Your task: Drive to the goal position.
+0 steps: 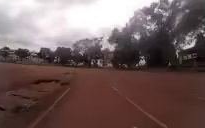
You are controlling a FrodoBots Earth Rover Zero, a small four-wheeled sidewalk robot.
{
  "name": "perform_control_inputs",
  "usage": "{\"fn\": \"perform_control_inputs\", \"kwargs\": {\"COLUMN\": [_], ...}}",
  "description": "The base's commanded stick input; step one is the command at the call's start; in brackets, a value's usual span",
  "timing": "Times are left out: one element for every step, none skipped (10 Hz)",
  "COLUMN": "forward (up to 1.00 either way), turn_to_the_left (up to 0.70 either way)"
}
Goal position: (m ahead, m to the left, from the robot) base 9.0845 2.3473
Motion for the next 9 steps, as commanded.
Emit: {"fn": "perform_control_inputs", "kwargs": {"forward": [1.0,1.0,1.0,1.0,1.0,1.0,1.0,1.0,1.0], "turn_to_the_left": [0.0,0.0,0.0,0.0,0.0,0.0,0.0,0.0,0.0]}}
